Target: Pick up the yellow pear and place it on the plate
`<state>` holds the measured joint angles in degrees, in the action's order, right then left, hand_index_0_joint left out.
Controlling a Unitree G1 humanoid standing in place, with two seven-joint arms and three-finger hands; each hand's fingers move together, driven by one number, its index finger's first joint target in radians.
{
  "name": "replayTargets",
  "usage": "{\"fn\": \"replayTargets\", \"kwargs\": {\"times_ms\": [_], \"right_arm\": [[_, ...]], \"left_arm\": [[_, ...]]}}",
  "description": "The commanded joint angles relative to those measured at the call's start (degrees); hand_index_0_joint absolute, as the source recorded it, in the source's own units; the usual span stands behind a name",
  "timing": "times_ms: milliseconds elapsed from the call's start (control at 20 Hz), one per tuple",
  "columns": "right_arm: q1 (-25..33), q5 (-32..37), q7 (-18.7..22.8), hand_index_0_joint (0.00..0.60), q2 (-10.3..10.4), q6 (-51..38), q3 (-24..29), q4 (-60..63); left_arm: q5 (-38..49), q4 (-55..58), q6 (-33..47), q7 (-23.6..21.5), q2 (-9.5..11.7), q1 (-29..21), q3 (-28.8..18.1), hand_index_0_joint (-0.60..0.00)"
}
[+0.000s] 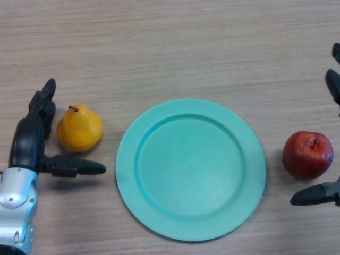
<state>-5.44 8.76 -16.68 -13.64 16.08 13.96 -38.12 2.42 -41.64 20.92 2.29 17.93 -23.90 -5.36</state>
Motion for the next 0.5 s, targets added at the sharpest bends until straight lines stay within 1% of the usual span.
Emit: {"fn": "replayTargets", "kwargs": {"times_ms": [50,100,150,200,250,400,500], "right_arm": [[0.8,2.7,0.8,0.0,-0.8,-6.4,4.0,-4.0],[0.7,2.7,0.8,0.0,-0.9,-6.3,4.0,-4.1],[0.7,2.6,0.8,0.0,-0.9,-6.2,4.1,-4.1],[0.6,2.5,0.7,0.0,-0.9,-6.2,4.5,-4.3],[0.3,2.3,0.7,0.0,-0.8,-6.3,4.6,-4.4],[0.5,1.2,0.6,0.0,-1.0,-6.3,4.7,-4.2],[0.3,0.8,0.6,0.0,-0.8,-6.2,4.5,-4.2]], "left_arm": [[2.6,1.7,9.8,-2.7,1.8,-3.3,-1.8,-0.15],[2.4,0.5,10.9,-3.1,1.6,-3.9,-1.6,-0.299],[2.1,-0.5,11.8,-3.4,1.4,-4.5,-1.4,-0.4],[0.9,-3.2,13.4,-4.5,0.9,-5.6,-0.7,-0.544],[0.2,-4.4,13.9,-5.0,0.7,-6.1,-0.4,-0.6],[-0.7,-6.7,14.8,-5.0,0.4,-6.8,0.1,-0.6],[-1.3,-6.2,14.8,-5.2,0.5,-6.6,0.0,-0.6]]}}
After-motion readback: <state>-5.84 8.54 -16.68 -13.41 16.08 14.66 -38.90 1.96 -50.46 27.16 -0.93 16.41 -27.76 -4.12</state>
